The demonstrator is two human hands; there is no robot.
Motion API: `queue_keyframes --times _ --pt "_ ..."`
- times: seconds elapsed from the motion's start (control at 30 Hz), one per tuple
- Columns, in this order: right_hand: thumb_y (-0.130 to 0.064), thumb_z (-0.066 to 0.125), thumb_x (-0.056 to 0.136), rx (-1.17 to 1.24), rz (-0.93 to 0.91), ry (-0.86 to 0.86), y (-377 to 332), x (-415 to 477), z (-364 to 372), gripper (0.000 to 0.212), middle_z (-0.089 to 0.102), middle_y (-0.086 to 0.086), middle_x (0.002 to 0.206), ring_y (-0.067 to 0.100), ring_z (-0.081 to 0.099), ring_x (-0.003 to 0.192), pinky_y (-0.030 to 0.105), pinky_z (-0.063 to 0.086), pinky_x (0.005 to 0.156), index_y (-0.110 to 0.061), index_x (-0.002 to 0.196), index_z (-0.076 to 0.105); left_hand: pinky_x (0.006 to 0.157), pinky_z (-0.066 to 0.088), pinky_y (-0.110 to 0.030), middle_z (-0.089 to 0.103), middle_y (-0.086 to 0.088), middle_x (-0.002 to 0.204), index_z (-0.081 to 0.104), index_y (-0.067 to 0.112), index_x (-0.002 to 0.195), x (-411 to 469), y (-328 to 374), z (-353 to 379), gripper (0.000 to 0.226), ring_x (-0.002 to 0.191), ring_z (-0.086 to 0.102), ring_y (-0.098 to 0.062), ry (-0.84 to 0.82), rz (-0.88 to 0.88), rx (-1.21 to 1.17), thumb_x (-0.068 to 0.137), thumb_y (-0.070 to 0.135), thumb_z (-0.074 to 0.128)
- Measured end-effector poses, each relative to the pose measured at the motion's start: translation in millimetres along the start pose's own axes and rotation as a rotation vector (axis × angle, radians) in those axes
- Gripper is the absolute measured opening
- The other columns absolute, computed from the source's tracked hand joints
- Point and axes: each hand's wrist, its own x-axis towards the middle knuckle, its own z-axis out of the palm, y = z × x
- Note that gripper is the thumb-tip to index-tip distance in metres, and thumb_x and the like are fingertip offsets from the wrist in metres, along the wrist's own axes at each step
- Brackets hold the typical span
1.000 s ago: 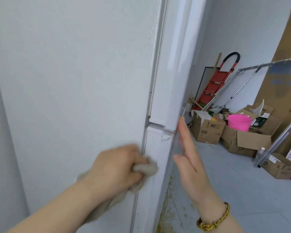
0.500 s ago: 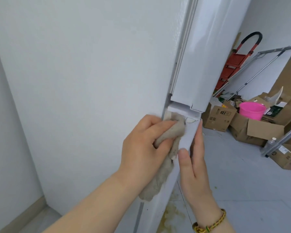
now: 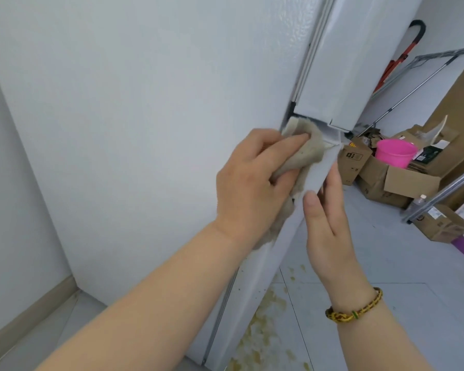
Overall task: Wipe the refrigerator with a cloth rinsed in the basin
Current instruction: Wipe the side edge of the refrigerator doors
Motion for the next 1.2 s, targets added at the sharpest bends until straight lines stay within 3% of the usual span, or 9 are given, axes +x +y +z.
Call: queue_keyframes --times 0.17,0.27,0.37,0.47,0.7,0.83,1.03,1.1,1.2 --pt "-0.042 0.037 0.084 -0.024 -0.021 0.005 3 0 2 0.079 0.009 0.0 0.156 0.006 0.014 0.142 0.026 0.016 0.116 -0.011 0.147 0.002 0.053 0.042 -0.018 0.044 0.011 0.095 0.05 0.031 0.099 -95 -54 -7 0.031 0.081 0.048 -0.005 -0.178 0.142 0.261 0.07 0.022 0.051" --pt "-0.041 0.036 0.085 -0.01 -0.035 0.037 6 -1 6 0.078 0.007 0.002 0.157 0.008 0.012 0.142 0.022 0.015 0.115 -0.009 0.147 0.001 0.046 0.046 -0.019 0.044 0.012 0.097 0.048 0.034 0.099 -96 -57 -13 0.033 0.081 0.048 -0.004 -0.262 0.133 0.3 0.067 0.025 0.047" --pt "-0.035 0.035 0.087 -0.027 -0.07 0.045 6 0 9 0.075 0.007 0.008 0.156 0.007 0.013 0.141 0.012 0.018 0.112 -0.002 0.146 0.001 0.061 0.041 -0.013 0.044 0.01 0.102 0.052 0.035 0.105 -43 -24 -15 0.036 0.084 0.048 -0.003 -0.107 0.039 0.122 0.07 0.025 0.047" --pt "-0.019 0.033 0.094 -0.01 -0.057 0.029 5 0 7 0.063 0.008 0.006 0.155 -0.002 0.016 0.137 0.003 0.021 0.104 -0.002 0.146 0.001 0.069 0.037 -0.009 0.051 0.015 0.082 0.071 0.022 0.098 12 4 -8 0.029 0.08 0.048 -0.001 0.065 -0.002 -0.049 0.073 0.022 0.055" --pt "-0.028 0.034 0.092 0.015 -0.043 0.011 5 -2 3 0.065 0.012 0.0 0.155 -0.007 0.02 0.135 0.006 0.021 0.108 -0.007 0.147 0.005 0.059 0.043 -0.022 0.046 0.011 0.097 0.051 0.034 0.1 -87 -49 -3 0.03 0.08 0.05 -0.004 -0.137 0.023 0.193 0.071 0.023 0.051" --pt "-0.022 0.034 0.091 0.037 -0.032 0.039 5 -3 2 0.062 0.019 -0.01 0.151 -0.011 0.025 0.132 0.004 0.025 0.104 -0.009 0.146 0.008 0.069 0.043 -0.02 0.046 0.013 0.104 0.047 0.034 0.106 -57 -27 -11 0.036 0.085 0.05 -0.002 -0.174 -0.049 0.114 0.07 0.029 0.046" --pt "-0.051 0.042 0.086 -0.003 -0.006 0.038 9 -16 -12 0.049 0.032 -0.011 0.148 -0.001 0.027 0.136 0.027 0.023 0.115 -0.04 0.133 0.034 0.071 0.043 -0.018 0.045 0.011 0.1 0.056 0.035 0.103 -15 6 -6 0.03 0.085 0.049 -0.003 -0.092 0.026 -0.016 0.073 0.031 0.05" --pt "-0.069 0.048 0.077 0.057 -0.01 0.045 9 -18 -16 0.049 0.04 -0.011 0.145 0.003 0.032 0.136 0.036 0.023 0.116 -0.047 0.122 0.051 0.06 0.04 -0.019 0.042 0.01 0.097 0.049 0.036 0.101 -49 -6 -3 0.033 0.082 0.046 -0.006 -0.164 0.131 0.177 0.068 0.031 0.049" --pt "-0.075 0.048 0.071 0.079 -0.014 0.03 7 -18 -15 0.049 0.04 -0.016 0.144 0.001 0.031 0.135 0.036 0.024 0.115 -0.056 0.116 0.051 0.039 0.04 -0.018 0.039 0.012 0.09 0.047 0.036 0.096 -106 -23 1 0.034 0.075 0.041 -0.008 -0.306 0.196 0.348 0.063 0.029 0.049"
